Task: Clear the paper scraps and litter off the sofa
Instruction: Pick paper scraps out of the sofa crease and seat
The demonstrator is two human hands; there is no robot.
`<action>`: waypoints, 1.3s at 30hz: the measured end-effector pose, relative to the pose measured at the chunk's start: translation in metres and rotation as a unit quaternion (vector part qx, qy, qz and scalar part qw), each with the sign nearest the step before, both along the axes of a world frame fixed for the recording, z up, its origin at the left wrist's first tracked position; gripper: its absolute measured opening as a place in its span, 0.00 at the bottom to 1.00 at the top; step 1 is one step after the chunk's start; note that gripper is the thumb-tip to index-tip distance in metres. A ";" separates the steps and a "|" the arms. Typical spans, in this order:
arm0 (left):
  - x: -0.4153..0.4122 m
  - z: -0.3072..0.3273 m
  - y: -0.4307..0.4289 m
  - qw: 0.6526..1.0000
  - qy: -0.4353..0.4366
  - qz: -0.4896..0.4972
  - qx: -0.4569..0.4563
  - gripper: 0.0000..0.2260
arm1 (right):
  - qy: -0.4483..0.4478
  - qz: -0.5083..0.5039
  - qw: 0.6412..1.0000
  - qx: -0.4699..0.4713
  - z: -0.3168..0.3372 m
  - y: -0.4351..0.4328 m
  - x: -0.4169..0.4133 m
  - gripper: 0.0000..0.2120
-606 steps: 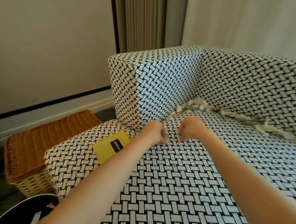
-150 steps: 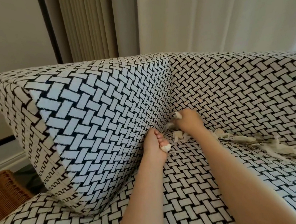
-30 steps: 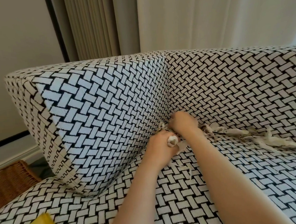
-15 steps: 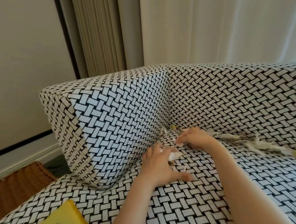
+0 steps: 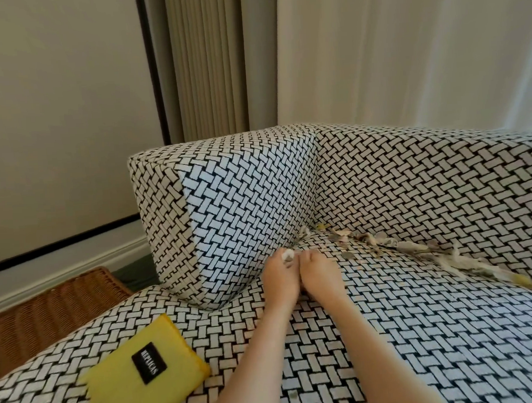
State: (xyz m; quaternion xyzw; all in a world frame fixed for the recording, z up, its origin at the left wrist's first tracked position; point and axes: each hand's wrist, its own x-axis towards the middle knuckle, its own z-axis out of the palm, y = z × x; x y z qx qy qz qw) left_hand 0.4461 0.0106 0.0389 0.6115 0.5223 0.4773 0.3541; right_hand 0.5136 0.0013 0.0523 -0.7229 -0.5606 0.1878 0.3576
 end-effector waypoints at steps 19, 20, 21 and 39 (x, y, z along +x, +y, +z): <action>-0.113 0.095 -0.089 0.901 -0.416 0.045 -0.113 0.12 | 0.158 0.110 0.972 0.135 0.075 -0.083 -0.139 0.15; -0.129 0.098 -0.095 0.904 -0.413 0.057 -0.096 0.11 | 0.161 0.128 0.968 0.143 0.079 -0.088 -0.154 0.15; -0.150 0.101 -0.101 0.904 -0.414 0.078 -0.074 0.11 | 0.160 0.152 0.964 0.148 0.083 -0.094 -0.174 0.15; -0.386 -0.009 -0.205 0.824 -0.418 0.347 -0.160 0.15 | 0.120 0.381 0.901 -0.170 -0.024 -0.162 -0.412 0.19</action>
